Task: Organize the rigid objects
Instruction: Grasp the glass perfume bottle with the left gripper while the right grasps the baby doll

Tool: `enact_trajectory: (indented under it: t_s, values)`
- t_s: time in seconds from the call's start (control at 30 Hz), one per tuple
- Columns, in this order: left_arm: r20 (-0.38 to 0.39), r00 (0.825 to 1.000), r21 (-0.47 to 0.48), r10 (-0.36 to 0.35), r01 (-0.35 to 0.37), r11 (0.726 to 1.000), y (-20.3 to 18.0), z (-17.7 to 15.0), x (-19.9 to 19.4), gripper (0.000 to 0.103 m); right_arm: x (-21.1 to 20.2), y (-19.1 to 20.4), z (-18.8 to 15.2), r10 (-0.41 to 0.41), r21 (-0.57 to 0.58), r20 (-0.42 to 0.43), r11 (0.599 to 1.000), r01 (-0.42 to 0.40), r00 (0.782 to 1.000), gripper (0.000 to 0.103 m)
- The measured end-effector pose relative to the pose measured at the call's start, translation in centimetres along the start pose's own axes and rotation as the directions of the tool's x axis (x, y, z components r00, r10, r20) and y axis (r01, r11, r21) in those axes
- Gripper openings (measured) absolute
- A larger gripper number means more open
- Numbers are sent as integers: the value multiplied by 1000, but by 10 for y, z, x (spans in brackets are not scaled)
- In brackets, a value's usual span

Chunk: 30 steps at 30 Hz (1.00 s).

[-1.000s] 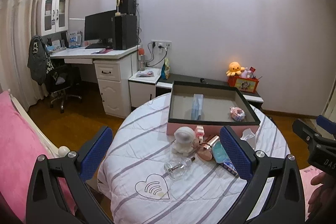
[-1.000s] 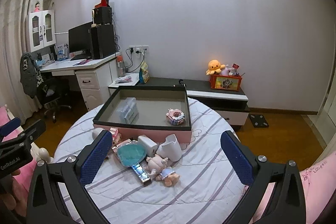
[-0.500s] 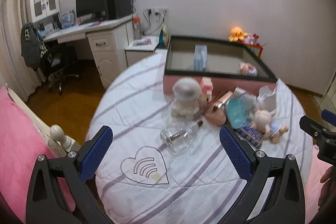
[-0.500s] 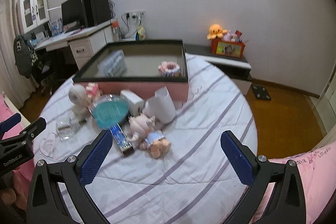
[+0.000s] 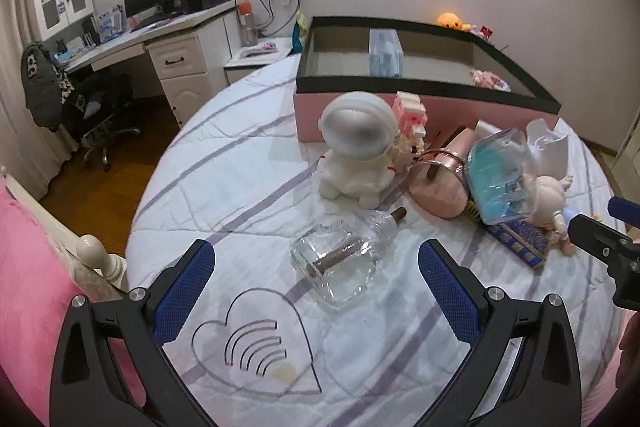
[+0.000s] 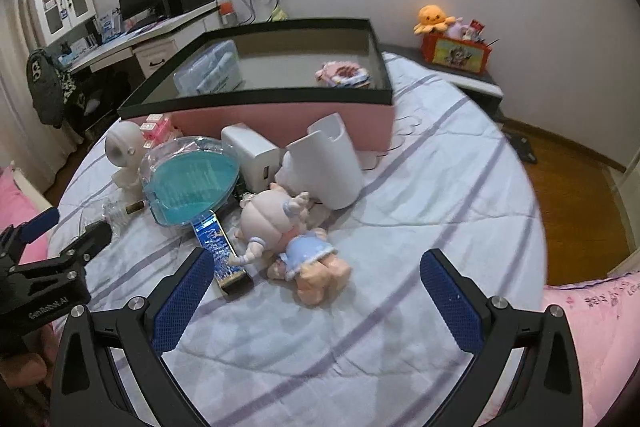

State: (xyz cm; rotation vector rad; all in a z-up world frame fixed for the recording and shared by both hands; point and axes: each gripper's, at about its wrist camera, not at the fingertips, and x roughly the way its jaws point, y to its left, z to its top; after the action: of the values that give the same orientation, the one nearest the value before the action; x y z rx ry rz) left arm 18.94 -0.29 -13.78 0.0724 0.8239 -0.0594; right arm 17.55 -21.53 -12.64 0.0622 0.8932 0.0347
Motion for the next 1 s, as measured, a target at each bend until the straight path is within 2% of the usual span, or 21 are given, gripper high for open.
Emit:
enact_trajectory:
  t_s: [0.17, 0.27, 0.37, 0.4, 0.43, 0.5, 0.57, 1.0]
  values:
    - [-43, 999, 22, -23, 24, 999, -3, 6, 21, 100, 21, 3, 6, 33, -3, -36, 999, -33, 999, 103]
    - [-84, 994, 16, -66, 68, 998, -3, 9, 31, 85, 33, 3, 7, 39, -2, -56, 999, -39, 998, 96]
    - [-80, 992, 6, -94, 95, 995, -2, 11, 32, 67, 38, -1, 8, 60, 10, -53, 998, -60, 997, 92]
    - [-78, 992, 1, -104, 104, 995, -1, 12, 32, 59, 37, -1, 8, 62, 8, -49, 998, -62, 997, 85]
    - [-76, 991, -6, -109, 109, 994, 0, 13, 32, 60, 37, -2, 9, 67, 8, -45, 998, -67, 997, 77]
    - [-75, 989, -23, -127, 126, 992, 2, 13, 32, 59, 38, 0, 9, 81, -5, -53, 997, -82, 995, 70]
    - [-71, 988, -27, -140, 139, 990, 2, 11, 29, 59, 37, 4, 8, 64, -33, -47, 997, -66, 997, 70]
    - [-41, 989, -37, -145, 144, 989, 7, 6, 5, 59, 15, -9, 3, 119, 23, -28, 993, -118, 993, 70]
